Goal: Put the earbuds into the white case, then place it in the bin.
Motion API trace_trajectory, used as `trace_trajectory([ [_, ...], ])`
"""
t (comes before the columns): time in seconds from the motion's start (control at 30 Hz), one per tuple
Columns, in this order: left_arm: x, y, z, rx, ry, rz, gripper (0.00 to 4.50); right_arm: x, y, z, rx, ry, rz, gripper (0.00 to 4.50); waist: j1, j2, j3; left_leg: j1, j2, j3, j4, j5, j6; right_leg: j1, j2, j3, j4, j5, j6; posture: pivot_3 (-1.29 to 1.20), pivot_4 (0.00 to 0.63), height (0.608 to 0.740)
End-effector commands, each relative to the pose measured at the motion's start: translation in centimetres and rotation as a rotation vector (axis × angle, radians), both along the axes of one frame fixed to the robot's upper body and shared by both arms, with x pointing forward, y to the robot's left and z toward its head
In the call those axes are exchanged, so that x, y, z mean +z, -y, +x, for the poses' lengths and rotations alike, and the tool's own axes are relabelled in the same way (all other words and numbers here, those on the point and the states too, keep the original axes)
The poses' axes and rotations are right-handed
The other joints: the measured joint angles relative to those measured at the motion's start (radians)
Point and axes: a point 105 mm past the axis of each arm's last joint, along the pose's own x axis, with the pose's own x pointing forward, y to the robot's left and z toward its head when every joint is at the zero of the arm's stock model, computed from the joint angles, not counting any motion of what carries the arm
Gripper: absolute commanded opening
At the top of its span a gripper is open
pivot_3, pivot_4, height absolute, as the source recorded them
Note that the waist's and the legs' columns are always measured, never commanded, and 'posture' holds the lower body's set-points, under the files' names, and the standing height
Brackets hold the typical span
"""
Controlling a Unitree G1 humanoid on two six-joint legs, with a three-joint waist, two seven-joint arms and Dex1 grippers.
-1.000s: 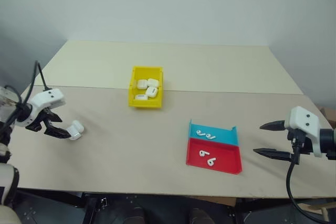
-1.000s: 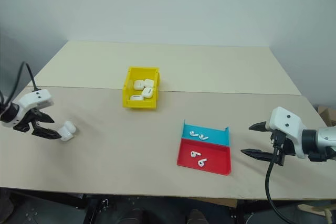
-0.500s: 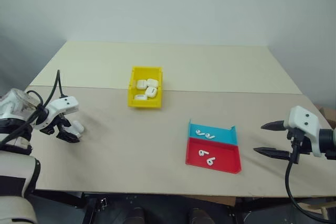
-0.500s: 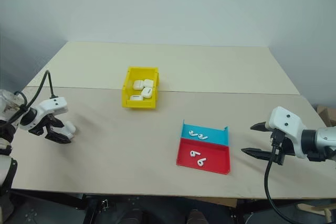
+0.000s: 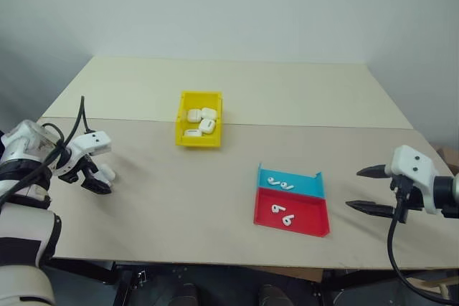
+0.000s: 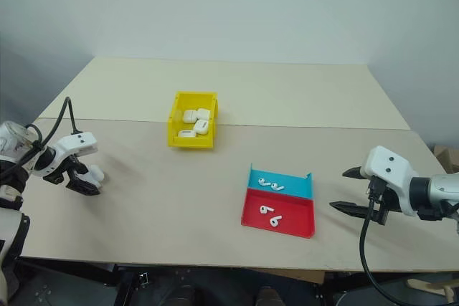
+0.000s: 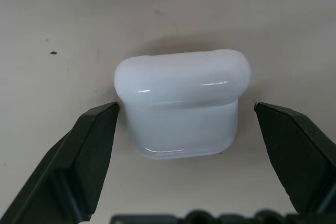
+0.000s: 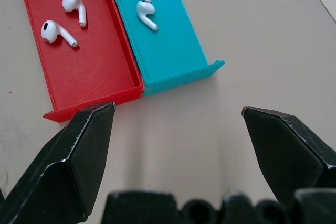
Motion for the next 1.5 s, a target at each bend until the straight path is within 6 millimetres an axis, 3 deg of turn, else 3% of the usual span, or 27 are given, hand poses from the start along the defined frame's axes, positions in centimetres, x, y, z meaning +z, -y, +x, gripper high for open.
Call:
trace_trajectory([
  [0.03,0.5,-0.1,0.5,0.006,0.032,0.034,4.12,0.8,-0.3,0.1,0.017,0.038,-0.026,4.50,0.000,0.000,0.000,0.000,0.000,0.000,0.000,0.000,0.000,0.000,0.000,0.000,0.000,0.000,0.000,0.00,0.150,0.740],
  [0.2,0.4,0.1,0.4,-0.005,0.033,0.040,2.80,0.8,-0.3,0.0,0.019,0.033,-0.023,4.50,0.000,0.000,0.000,0.000,0.000,0.000,0.000,0.000,0.000,0.000,0.000,0.000,0.001,0.000,0.000,0.00,0.150,0.740],
  [0.43,2.4,0.0,0.7,-0.062,0.120,0.075,2.80,1.0,-0.2,0.2,0.014,0.054,-0.033,4.50,0.000,0.000,0.000,0.000,0.000,0.000,0.000,0.000,0.000,0.000,0.000,0.000,0.001,0.000,0.000,0.00,0.150,0.740],
  [0.53,6.3,2.3,0.9,-0.204,0.333,-0.037,2.80,2.3,-0.5,0.2,0.029,0.094,-0.032,4.50,0.000,0.000,0.000,0.000,0.000,0.000,0.000,0.000,0.000,0.000,0.000,0.000,0.001,0.000,0.000,0.00,0.150,0.740],
  [0.6,8.5,5.1,0.3,-0.343,0.511,-0.156,2.80,3.4,-1.1,-0.1,0.073,0.126,-0.056,4.50,-0.006,0.000,0.000,-0.001,0.000,0.000,0.000,0.000,0.000,-0.001,0.000,0.000,0.001,0.000,0.000,0.00,0.150,0.740],
  [0.73,10.0,9.1,-2.2,-0.522,0.751,-0.318,2.80,4.5,-2.4,-0.9,0.119,0.063,-0.096,4.50,-0.004,0.003,-0.002,0.000,0.001,0.000,0.000,0.000,0.000,-0.001,-0.002,0.001,0.002,0.000,0.000,0.00,0.150,0.740],
  [0.9,9.4,14.4,-5.5,-0.604,0.966,-0.579,2.80,5.7,-4.9,-1.9,0.223,0.032,-0.202,4.50,-0.001,0.004,-0.002,0.004,0.000,0.001,0.001,0.000,0.000,0.003,-0.002,0.001,0.003,0.000,0.000,0.00,0.150,0.740],
  [1.07,6.6,18.4,-8.6,-0.677,0.930,-0.832,2.80,4.9,-8.0,-4.0,0.491,0.032,-0.358,4.50,-0.001,0.004,-0.003,0.005,0.001,0.000,0.001,0.000,0.000,0.004,-0.001,0.001,0.002,0.000,0.000,0.00,0.150,0.740],
  [1.2,4.9,19.7,-9.8,-0.729,0.871,-0.917,2.80,3.9,-8.9,-4.2,0.678,0.029,-0.474,4.50,-0.002,0.004,-0.003,0.006,0.000,0.001,0.001,0.000,0.000,0.004,-0.001,0.001,0.002,0.000,0.000,0.00,0.150,0.740],
  [1.4,3.1,20.5,-10.1,-0.743,0.728,-0.993,2.80,2.6,-10.4,-3.1,0.886,-0.011,-0.554,4.50,-0.010,0.004,-0.003,0.015,0.001,0.001,0.001,0.000,0.000,0.012,-0.001,0.001,0.001,0.000,0.000,0.00,0.150,0.740],
  [1.5,3.0,21.0,-10.5,-0.742,0.767,-1.047,2.80,1.7,-10.8,-2.0,0.930,-0.016,-0.600,3.92,-0.008,0.004,-0.003,0.014,0.001,0.001,0.001,0.000,0.000,0.012,-0.001,0.001,0.000,-0.001,0.000,0.00,0.150,0.740],
])
